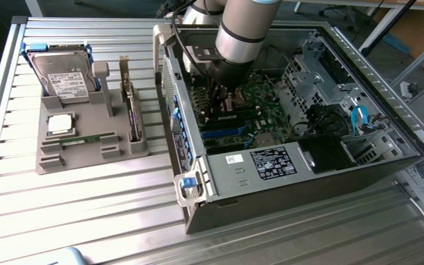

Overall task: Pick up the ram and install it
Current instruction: 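Press down the ram until it locks into place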

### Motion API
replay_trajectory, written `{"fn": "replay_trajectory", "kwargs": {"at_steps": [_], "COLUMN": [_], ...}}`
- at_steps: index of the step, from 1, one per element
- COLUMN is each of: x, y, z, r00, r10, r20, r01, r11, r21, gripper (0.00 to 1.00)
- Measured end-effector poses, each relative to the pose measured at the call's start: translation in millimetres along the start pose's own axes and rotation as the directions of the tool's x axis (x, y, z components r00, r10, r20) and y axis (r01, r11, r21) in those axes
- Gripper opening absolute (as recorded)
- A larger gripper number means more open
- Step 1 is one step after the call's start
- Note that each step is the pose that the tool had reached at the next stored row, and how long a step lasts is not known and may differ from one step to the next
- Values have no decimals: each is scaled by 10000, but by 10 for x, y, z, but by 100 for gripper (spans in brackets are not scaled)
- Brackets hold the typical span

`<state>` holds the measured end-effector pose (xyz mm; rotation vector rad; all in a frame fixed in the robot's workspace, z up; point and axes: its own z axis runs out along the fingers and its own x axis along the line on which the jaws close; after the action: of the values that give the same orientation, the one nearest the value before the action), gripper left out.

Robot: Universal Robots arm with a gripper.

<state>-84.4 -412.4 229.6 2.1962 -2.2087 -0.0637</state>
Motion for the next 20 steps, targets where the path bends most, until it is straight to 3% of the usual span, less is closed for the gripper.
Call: {"fn": "replay_trajectory", "kwargs": {"at_steps": [6,20], "x": [-1,-5], "y": [4,24], "z": [-96,-509], "r00": [10000,10000], "r10": [0,0], "r20": [1,-4], "r01": [0,0], "r11": [10000,10000], "r21": [1,-1], "gripper": [11,11]}}
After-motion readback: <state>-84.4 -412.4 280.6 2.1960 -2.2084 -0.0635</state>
